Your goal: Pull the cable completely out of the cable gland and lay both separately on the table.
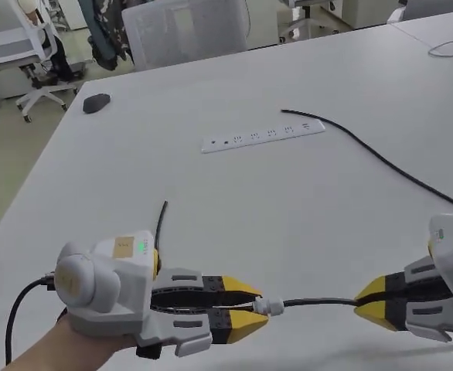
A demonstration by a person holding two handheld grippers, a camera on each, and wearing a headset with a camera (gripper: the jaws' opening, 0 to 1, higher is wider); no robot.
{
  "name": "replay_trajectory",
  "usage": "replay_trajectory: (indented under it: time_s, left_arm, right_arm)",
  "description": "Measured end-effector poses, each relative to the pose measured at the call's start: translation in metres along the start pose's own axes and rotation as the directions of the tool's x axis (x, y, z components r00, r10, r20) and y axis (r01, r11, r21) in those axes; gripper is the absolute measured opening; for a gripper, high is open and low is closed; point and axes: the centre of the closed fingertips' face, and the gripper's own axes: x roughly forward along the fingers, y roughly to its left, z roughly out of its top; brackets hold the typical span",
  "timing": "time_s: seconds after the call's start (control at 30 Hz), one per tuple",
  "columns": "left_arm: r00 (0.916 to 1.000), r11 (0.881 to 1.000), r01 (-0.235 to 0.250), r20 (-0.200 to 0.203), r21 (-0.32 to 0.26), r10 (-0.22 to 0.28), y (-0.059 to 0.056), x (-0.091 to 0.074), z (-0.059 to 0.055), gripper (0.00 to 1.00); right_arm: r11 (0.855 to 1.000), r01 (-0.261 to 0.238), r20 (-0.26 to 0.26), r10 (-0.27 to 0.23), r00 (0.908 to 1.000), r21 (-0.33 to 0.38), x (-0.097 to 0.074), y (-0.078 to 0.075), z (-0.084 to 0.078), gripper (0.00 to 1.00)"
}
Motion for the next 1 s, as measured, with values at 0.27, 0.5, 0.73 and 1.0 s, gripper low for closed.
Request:
replay_trajectory:
  time_s: [0.27,0.5,0.73,1.0]
  left_arm:
    - [0.9999,1.0,-0.008,-0.01,-0.003,0.008,0.003,-0.005,-0.005,0.15]
    - [0.9998,1.0,-0.014,-0.011,-0.003,0.014,0.005,-0.007,-0.005,0.15]
    - [0.9998,1.0,-0.017,-0.011,0.0,0.017,0.005,-0.007,-0.005,0.15]
    - [0.9995,1.0,-0.027,-0.017,0.011,0.027,0.007,-0.009,-0.006,0.15]
  right_arm:
    - [0.995,0.092,-0.056,-0.09,0.9944,0.033,-0.014,-0.021,-0.031,0.0]
    - [0.993,0.111,-0.096,-0.106,0.9897,0.049,-0.019,-0.026,-0.046,0.0]
    - [0.992,0.122,-0.126,-0.116,0.9853,0.037,-0.02,-0.026,-0.051,0.0]
    - [0.988,0.129,-0.109,-0.119,0.9869,0.09,-0.023,-0.034,-0.042,0.06]
